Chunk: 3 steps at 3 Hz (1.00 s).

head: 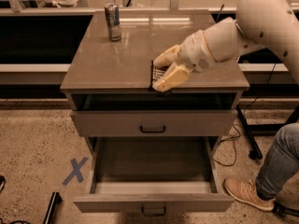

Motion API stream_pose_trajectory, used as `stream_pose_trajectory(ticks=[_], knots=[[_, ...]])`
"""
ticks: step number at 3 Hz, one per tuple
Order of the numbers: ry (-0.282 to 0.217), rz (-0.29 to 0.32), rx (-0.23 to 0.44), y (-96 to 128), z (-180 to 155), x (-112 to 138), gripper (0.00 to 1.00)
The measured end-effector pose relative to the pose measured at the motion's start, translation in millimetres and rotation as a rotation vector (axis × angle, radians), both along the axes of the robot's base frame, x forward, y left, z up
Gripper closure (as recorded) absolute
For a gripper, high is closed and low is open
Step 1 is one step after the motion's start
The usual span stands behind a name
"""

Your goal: Pick rxbar chocolate from middle drawer and place on counter

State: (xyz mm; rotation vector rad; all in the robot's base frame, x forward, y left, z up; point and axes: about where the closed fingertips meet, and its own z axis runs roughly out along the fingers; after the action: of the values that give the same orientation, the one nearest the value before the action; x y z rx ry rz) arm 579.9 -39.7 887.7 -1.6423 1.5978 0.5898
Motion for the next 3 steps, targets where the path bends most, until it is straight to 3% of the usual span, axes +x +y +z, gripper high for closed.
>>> stream_pose_trajectory(ticks=[1,2,3], knots=[[0.086,-0.061,-0.038,-3.5,1.6,47.9,1.0],[0.147,-0.122,-0.097,-2.4,-13.1,84.8,0.82],[0.151,-0.127,-0.101,0.6,-13.6,90.0,0.61]])
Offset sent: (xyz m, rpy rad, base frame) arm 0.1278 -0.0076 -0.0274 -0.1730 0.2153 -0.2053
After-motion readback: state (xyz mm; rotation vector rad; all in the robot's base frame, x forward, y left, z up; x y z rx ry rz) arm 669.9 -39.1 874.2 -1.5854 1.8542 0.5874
